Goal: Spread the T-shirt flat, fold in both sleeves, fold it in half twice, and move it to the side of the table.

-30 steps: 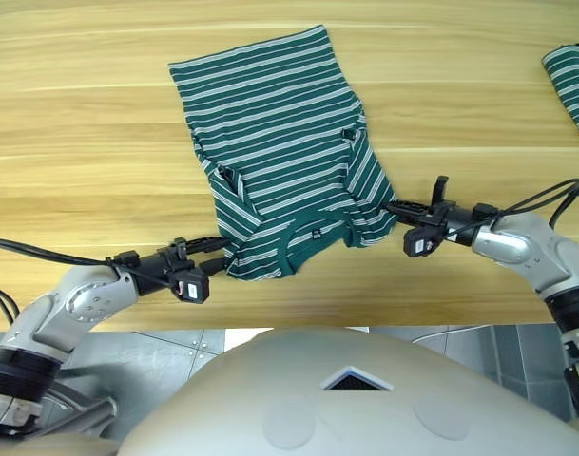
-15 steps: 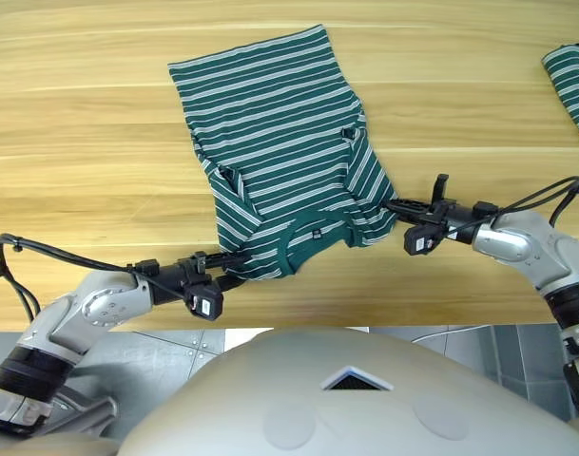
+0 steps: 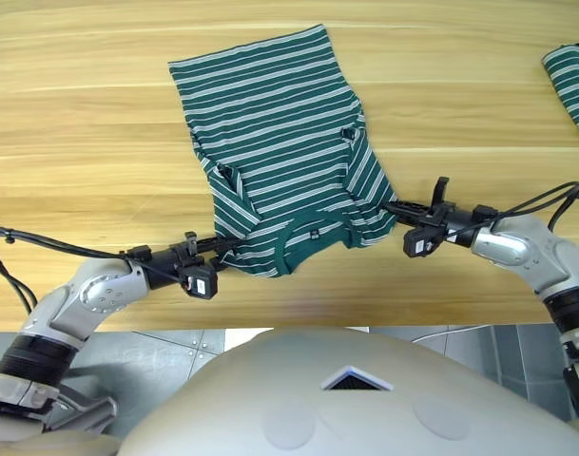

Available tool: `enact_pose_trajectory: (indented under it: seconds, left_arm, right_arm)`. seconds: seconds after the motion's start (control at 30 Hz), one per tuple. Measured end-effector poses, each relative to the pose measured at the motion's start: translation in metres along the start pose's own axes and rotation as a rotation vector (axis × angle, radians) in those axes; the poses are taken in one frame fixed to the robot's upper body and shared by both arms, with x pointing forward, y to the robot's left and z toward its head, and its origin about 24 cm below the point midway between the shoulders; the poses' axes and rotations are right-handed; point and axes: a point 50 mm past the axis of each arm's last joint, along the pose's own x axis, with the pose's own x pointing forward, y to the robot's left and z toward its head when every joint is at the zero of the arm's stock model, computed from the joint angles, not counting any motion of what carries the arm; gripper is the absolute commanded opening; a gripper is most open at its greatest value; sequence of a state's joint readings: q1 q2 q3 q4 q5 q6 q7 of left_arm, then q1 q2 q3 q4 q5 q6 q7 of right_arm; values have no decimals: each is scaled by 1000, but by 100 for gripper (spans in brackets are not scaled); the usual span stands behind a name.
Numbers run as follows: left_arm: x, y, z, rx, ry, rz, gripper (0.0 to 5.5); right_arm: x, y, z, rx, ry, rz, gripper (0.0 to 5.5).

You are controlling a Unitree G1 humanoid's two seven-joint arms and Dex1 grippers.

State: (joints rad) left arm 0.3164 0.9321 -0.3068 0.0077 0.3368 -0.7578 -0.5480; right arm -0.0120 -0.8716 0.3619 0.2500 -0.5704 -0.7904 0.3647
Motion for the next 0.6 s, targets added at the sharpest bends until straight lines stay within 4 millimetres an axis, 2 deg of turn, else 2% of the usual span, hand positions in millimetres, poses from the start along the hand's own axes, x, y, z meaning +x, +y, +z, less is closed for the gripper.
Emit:
enact_pose_trajectory:
  seconds: [0.1,0.23,0.43,0.6]
  left_arm:
    - [-1,0,-1,-6,1,-5,34]
    - [-3,1,-1,-6,3,3,8]
    - [-7,1,-5,-26,13,25,7]
    - [-11,20,-27,-26,54,138,6]
  right_arm:
    - [0,0,0,0,0,0,0]
    - [0,0,0,0,1,0,0]
    - [0,0,-1,3,-1,-4,0]
    - [10,-3,2,19,-42,-89,0]
